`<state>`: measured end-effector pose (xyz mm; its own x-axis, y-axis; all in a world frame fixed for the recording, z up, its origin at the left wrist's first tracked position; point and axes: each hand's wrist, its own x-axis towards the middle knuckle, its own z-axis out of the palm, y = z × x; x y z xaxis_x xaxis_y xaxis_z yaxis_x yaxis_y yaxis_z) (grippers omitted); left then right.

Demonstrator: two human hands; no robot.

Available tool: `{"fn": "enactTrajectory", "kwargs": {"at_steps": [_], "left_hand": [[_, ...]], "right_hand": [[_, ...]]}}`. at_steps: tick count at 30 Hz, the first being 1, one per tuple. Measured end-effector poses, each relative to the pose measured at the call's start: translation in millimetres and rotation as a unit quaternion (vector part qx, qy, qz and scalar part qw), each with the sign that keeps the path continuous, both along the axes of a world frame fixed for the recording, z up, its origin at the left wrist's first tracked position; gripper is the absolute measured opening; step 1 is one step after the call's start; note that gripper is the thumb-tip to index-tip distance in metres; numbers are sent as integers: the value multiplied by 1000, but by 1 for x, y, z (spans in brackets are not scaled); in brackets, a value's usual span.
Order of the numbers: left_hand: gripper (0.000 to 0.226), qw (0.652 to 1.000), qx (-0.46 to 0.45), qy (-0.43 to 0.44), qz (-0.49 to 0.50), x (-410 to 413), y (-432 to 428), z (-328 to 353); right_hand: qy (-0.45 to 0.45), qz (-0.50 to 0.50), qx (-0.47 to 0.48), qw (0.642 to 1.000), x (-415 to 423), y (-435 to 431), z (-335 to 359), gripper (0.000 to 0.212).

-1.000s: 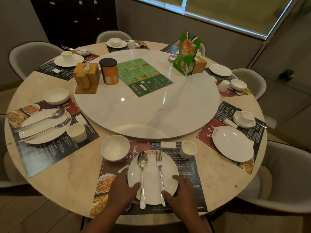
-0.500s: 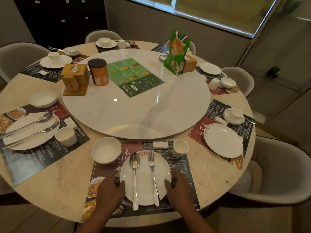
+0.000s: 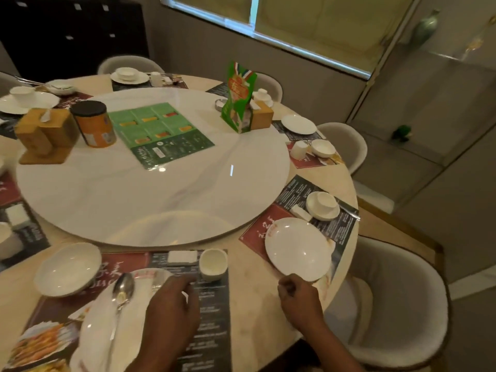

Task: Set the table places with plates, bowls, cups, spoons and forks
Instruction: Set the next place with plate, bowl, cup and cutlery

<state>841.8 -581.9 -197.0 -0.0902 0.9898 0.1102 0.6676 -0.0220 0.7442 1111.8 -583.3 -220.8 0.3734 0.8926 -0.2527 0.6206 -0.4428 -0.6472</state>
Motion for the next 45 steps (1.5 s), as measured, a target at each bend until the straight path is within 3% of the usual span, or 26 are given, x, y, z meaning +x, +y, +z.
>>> {"fn": "enactTrajectory", "kwargs": {"at_steps": [4, 8, 15, 17, 23, 31, 40, 45], "left_hand": [[18, 1000, 9, 2, -5, 97, 8, -14], [21, 997, -64, -2, 32, 179, 8, -18], [28, 993, -108, 17, 50, 254, 28, -10], [30, 990, -122, 13, 75, 264, 38, -14], [53, 972, -159, -16, 173, 274, 69, -32], [52, 964, -154, 23, 217, 289, 100, -31], [50, 958, -84, 35, 271, 360, 143, -21], [49, 961, -48, 0, 271, 410, 164, -13]], "right_hand": [[3, 36, 15, 999, 96, 29, 5, 11], [-9, 96, -11, 995, 180, 46, 15, 9], [23, 121, -42, 992, 267, 85, 23, 10], [17, 114, -32, 993, 277, 102, 23, 12], [-84, 153, 47, 983, 285, 168, 32, 45], [-100, 242, 56, 963, 287, 230, 22, 80], [-90, 370, 57, 923, 287, 274, -4, 84], [-25, 392, 49, 918, 298, 295, 17, 78]]}}
